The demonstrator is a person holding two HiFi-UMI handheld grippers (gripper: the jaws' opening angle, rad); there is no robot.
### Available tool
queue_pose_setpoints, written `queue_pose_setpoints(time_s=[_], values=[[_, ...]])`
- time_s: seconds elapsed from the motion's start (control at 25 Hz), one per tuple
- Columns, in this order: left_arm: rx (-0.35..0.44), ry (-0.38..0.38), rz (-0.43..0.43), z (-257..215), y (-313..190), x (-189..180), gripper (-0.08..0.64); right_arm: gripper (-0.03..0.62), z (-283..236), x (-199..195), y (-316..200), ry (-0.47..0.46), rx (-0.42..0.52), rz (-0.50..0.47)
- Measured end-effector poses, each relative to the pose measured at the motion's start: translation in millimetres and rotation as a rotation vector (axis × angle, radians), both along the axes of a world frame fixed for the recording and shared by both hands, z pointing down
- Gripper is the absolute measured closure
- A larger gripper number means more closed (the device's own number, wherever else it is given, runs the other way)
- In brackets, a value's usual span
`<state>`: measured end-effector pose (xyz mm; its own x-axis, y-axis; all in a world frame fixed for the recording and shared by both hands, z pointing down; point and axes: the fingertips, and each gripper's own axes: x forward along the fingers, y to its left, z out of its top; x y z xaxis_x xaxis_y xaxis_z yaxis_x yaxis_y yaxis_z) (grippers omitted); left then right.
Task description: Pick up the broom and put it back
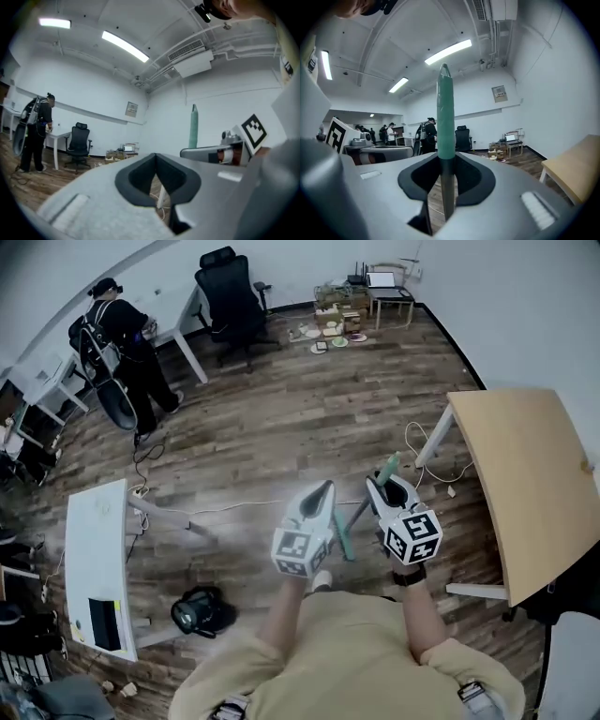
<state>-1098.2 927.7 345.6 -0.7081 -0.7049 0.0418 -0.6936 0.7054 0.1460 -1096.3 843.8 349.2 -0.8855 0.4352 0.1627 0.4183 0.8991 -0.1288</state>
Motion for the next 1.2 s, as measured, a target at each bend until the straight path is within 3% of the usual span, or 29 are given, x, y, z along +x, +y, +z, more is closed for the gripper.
queue_pose_setpoints(time_s=[0.12, 0.24, 0.52, 0.76, 0.96, 1.08, 1.2], values=[[0.003, 0.008, 0.103, -2.6, -12.2, -41.7, 0.56, 0.505, 1.2, -30.3, -14.2, 0.003, 0.02, 0.127], [0.015, 0.066, 0.183, 15.1, -35.2, -71.5, 0.561, 0.501, 21.2, -43.6, -35.6, 0.051, 0.045, 0.245], [-0.013, 0.107, 0.312, 50.2, -128.4, -143.1, 0.561, 0.5, 57.3, -109.5, -128.3, 0.115, 0.022, 0.355], [-0.102, 0.07, 0.374, 27.5, -210.9, -235.4, 0.561, 0.5, 35.7, -213.6, -209.7, 0.043, -0.078, 0.412], [-0.15, -0.058, 0.349, 12.7, -275.8, -284.3, 0.561, 0.5, 32.3, -249.9, -286.3, -0.054, -0.131, 0.469], [-0.146, -0.041, 0.376, 27.9, -313.5, -306.1, 0.561, 0.494, 45.7, -260.5, -327.3, -0.079, -0.156, 0.525], [-0.154, 0.031, 0.465, 57.7, -348.2, -311.2, 0.56, 0.491, 65.4, -264.9, -355.1, -0.095, -0.166, 0.568]])
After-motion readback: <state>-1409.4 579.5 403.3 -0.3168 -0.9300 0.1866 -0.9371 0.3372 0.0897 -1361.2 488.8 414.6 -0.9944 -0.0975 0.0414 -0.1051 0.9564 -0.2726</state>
